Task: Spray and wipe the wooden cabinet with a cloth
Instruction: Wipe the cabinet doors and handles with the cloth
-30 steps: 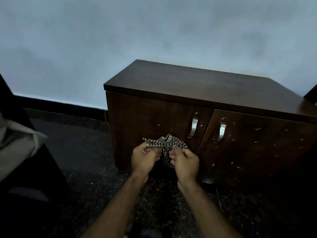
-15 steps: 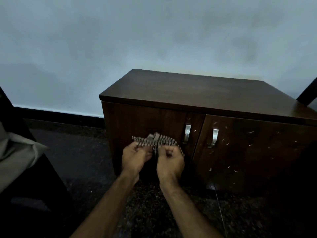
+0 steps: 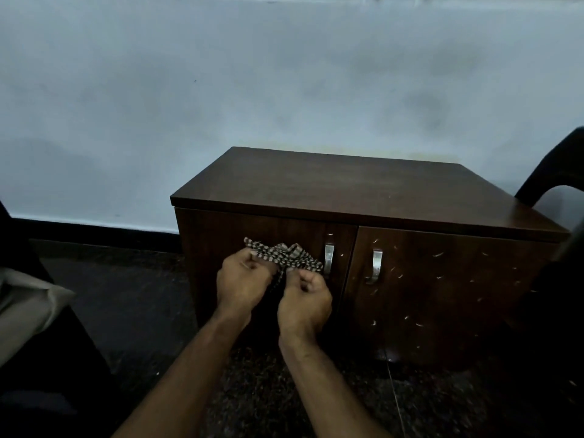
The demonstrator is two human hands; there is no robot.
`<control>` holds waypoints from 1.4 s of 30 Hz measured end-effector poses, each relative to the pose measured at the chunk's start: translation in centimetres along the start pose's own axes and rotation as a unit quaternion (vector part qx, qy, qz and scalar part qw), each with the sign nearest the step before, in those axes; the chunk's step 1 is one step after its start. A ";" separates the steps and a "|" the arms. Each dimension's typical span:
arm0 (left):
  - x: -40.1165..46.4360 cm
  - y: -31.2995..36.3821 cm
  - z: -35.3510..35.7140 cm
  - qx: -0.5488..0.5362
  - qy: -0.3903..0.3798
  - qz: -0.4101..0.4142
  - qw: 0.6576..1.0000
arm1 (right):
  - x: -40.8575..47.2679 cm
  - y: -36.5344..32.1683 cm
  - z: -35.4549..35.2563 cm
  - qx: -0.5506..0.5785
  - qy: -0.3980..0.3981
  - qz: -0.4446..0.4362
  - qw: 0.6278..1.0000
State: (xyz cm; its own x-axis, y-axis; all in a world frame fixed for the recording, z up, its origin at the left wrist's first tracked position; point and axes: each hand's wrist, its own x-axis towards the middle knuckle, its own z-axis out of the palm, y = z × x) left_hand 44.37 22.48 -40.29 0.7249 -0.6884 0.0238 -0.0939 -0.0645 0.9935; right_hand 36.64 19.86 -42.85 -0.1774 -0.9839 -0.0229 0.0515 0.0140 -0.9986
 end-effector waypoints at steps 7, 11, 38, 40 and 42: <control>0.1 6.0 1.2 -0.023 0.003 0.064 0.998 | 2.3 -5.8 -1.4 0.126 -0.032 -0.035 0.991; -1.2 5.8 2.3 0.046 -0.017 0.112 0.993 | 3.0 -6.1 -3.7 0.197 -0.023 0.042 0.979; -1.9 6.7 3.8 0.206 0.053 0.151 0.965 | 4.7 -4.8 -5.5 0.114 -0.046 -0.022 0.992; -2.3 6.3 4.0 0.215 0.055 0.167 0.961 | 4.1 -4.1 -5.9 0.140 -0.054 0.019 0.988; -3.1 6.9 4.5 0.259 0.045 0.213 0.941 | 3.7 -3.8 -6.0 0.183 -0.068 0.087 0.977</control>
State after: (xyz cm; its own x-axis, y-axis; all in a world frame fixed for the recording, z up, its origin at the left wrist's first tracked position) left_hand 38.39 20.93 -34.06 0.5983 -0.6695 0.4403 -0.6924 -0.1555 0.7045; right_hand 29.86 17.23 -39.42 -0.0045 -0.9873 -0.1588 0.4216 0.1421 -0.8956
